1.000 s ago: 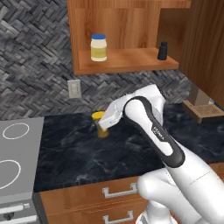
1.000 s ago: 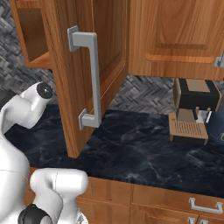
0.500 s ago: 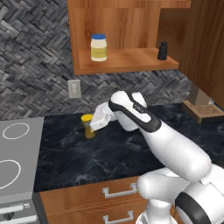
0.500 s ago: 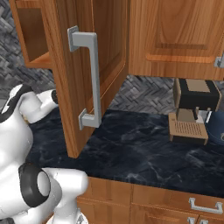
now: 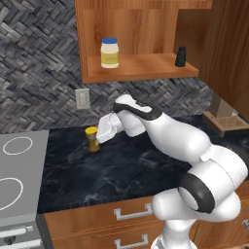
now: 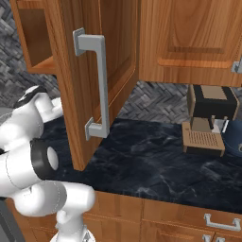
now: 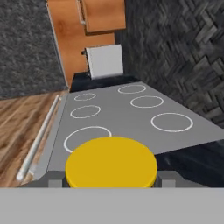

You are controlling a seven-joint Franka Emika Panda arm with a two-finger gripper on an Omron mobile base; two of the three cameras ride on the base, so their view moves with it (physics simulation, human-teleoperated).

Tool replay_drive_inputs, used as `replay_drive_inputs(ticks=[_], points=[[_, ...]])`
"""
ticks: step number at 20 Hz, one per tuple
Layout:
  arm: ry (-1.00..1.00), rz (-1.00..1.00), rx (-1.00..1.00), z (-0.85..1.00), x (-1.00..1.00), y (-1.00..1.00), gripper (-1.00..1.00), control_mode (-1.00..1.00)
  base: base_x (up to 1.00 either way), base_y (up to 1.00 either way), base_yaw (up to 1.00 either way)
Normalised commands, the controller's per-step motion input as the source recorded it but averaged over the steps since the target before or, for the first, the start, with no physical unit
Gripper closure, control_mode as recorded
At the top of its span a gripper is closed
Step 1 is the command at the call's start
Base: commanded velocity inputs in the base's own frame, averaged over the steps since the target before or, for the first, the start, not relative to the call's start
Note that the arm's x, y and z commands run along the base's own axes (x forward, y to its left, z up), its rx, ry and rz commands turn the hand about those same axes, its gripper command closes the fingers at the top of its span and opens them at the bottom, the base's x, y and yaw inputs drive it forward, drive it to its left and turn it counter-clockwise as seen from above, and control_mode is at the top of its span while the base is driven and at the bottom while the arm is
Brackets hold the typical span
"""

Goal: Collect the turmeric, mayonnaise, and shaker from the cabinet and place them next to the stove.

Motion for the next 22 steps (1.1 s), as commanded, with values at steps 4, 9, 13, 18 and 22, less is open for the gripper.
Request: replay_drive_inputs(ticks=[4,9,13,18,22], points=[[-0.04,0.00,0.00,-0.33,0.11,0.54,1.00,-1.00,0.00,0.00,0.00],[-0.10,0.00,0.00,-0.37,0.00,0.50,1.00,-1.00,0.00,0.00,0.00],[-0.09,0.00,0.02,-0.26,0.03,0.38,1.00,-1.00,0.00,0.00,0.00],[0.00,0.00,0.00,-0.18,0.16,0.31,1.00,-1.00,0.00,0.00,0.00],[0.00,0.00,0.00,-0.27,0.25,0.29,1.00,-1.00,0.00,0.00,0.00]])
